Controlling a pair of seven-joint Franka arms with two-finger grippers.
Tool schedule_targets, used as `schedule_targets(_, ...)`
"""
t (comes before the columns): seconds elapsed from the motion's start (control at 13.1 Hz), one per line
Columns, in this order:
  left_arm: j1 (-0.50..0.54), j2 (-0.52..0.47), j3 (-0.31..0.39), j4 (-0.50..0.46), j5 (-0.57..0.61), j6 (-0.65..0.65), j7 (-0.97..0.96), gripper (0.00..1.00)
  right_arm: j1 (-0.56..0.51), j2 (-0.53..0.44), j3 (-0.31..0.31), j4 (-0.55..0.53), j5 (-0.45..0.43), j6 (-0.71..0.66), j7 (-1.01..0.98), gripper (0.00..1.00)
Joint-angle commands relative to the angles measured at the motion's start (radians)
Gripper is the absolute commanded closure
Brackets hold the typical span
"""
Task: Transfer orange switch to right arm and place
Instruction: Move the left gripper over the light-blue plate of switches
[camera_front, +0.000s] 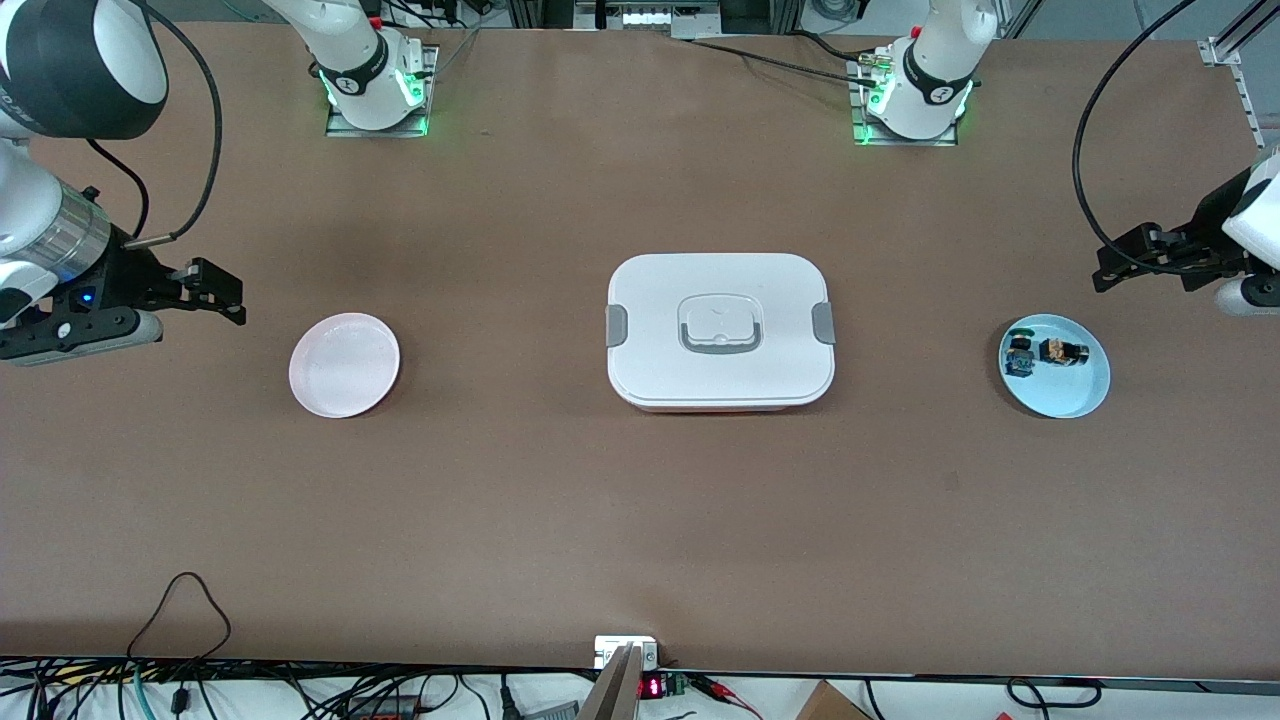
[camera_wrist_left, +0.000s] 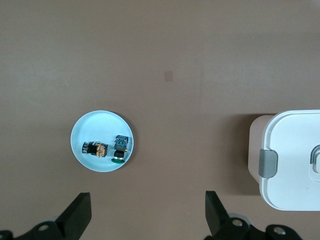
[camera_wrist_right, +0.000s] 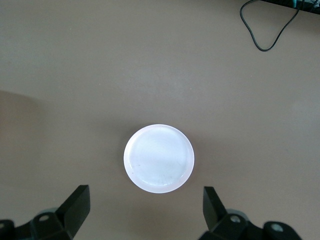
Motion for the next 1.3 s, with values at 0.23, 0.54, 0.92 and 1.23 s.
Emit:
schedule_targets(0.23,-0.004,-0.003,-0.001,0.006,0.001,-0.033,0.008,0.0,-0.003,0.001,0.003,0.011,0.001,-0.002,0.014,0.0)
schedule_targets(0.54,-0.014,0.024,-0.001,0.011,0.001,-0.034,0.007,0.0,-0.005,0.001,0.003,0.011,0.001,-0.002,0.014,0.0)
schedule_targets(0.92,-0.015,0.072,-0.001,0.005,0.011,-0.027,0.011,0.0,-0.003,0.001,0.003,0.011,0.003,0.0,0.016,0.0)
schedule_targets(1.23,-0.023,0.1,-0.001,-0.072,0.005,0.033,0.019,0.0,-0.003,0.001,0.003,0.011,0.004,0.001,0.016,0.0)
